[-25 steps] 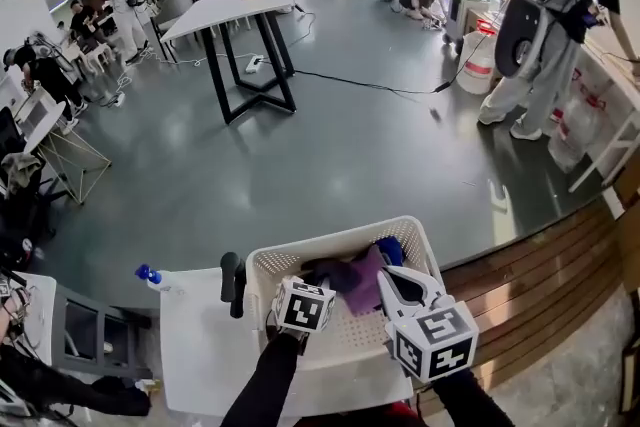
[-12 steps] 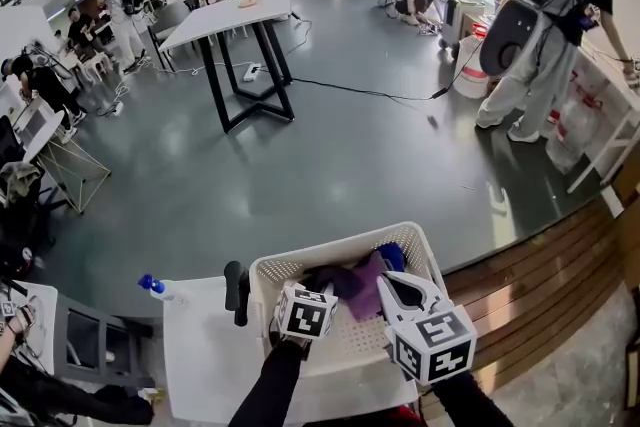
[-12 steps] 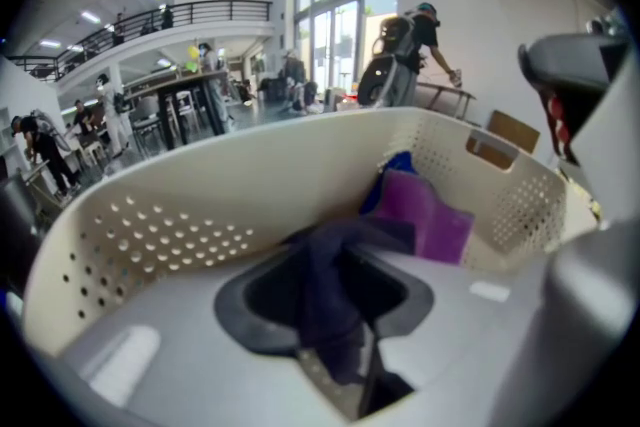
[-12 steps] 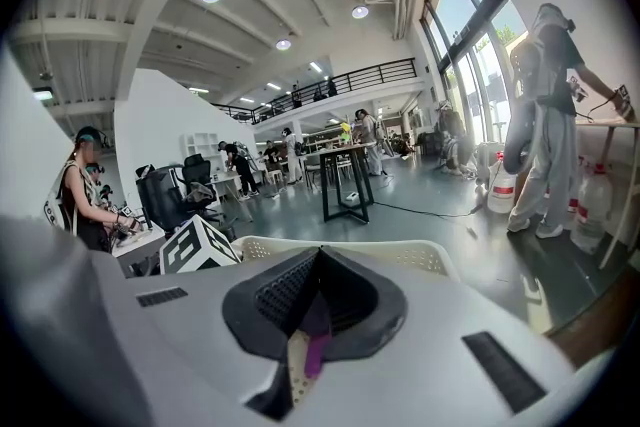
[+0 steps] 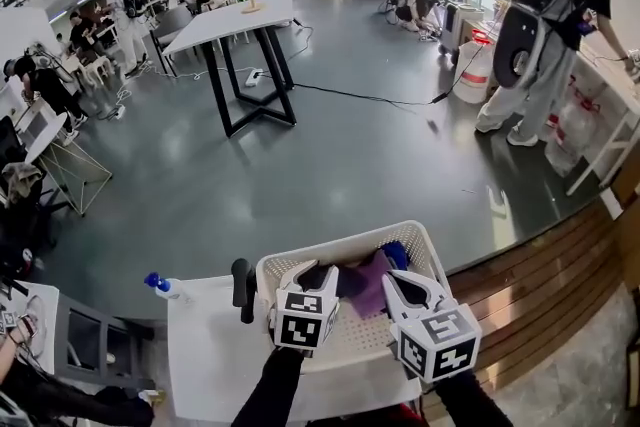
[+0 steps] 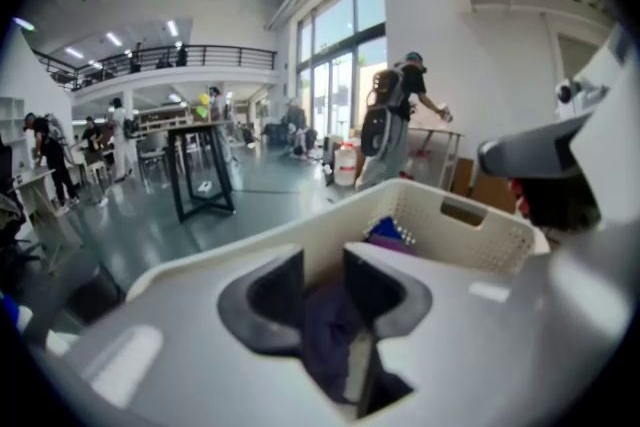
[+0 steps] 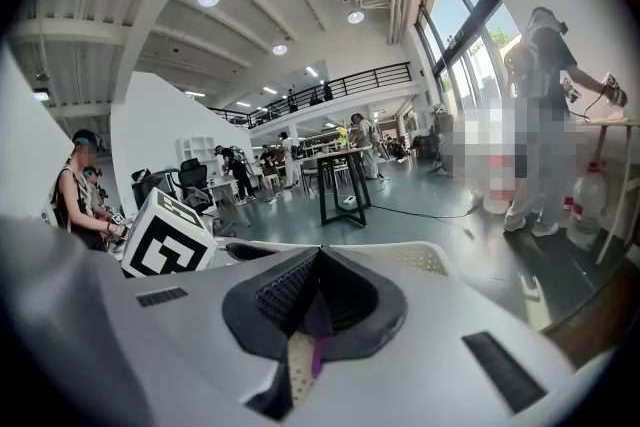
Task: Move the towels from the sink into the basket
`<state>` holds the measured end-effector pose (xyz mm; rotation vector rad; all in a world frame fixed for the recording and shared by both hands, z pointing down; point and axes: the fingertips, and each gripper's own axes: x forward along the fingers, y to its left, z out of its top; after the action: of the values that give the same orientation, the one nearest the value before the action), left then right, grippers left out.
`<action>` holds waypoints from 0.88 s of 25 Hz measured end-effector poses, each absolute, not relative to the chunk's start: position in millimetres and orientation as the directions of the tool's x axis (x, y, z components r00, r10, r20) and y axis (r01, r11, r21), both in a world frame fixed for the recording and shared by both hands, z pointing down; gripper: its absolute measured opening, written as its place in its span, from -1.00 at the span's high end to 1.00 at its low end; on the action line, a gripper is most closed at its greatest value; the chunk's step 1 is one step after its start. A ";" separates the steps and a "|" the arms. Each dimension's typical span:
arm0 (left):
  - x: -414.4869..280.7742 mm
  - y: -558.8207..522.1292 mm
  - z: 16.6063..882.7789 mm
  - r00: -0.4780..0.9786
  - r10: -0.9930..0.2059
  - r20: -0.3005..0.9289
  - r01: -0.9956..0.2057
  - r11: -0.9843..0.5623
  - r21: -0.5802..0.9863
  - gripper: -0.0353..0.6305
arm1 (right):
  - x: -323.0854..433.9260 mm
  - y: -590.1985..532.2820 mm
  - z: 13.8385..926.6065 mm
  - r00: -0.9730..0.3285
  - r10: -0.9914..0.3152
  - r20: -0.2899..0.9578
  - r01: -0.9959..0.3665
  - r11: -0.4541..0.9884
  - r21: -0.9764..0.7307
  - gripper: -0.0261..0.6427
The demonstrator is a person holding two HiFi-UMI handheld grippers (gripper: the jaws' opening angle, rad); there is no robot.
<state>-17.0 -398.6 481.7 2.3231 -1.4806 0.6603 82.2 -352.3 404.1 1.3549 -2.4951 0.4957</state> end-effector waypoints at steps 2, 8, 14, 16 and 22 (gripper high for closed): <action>-18.6 -398.1 467.6 0.368 -0.785 0.499 -0.906 -0.424 0.000 0.55 | 79.8 -350.1 401.6 -0.531 -0.760 0.374 -0.845 0.506 -0.171 0.90; -19.5 -388.5 433.2 0.400 -0.814 0.422 -0.896 -0.444 -0.006 0.64 | 74.9 -341.2 393.4 -0.526 -0.773 0.354 -0.849 0.503 -0.163 0.90; -27.1 -370.8 403.2 0.410 -0.841 0.353 -0.899 -0.439 -0.001 0.84 | 72.7 -326.7 383.7 -0.515 -0.789 0.335 -0.856 0.495 -0.152 0.90; -29.8 -362.3 394.8 0.422 -0.844 0.332 -0.897 -0.442 0.016 0.88 | 72.4 -320.5 379.9 -0.509 -0.795 0.329 -0.859 0.490 -0.147 0.90; -34.4 -334.5 375.9 0.456 -0.846 0.275 -0.887 -0.458 0.061 0.88 | 72.3 -302.7 372.1 -0.500 -0.809 0.310 -0.865 0.481 -0.140 0.90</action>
<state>-34.4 -334.5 375.9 2.5082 -1.5127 0.3048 72.3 -302.7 372.1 1.4470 -2.5249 0.4136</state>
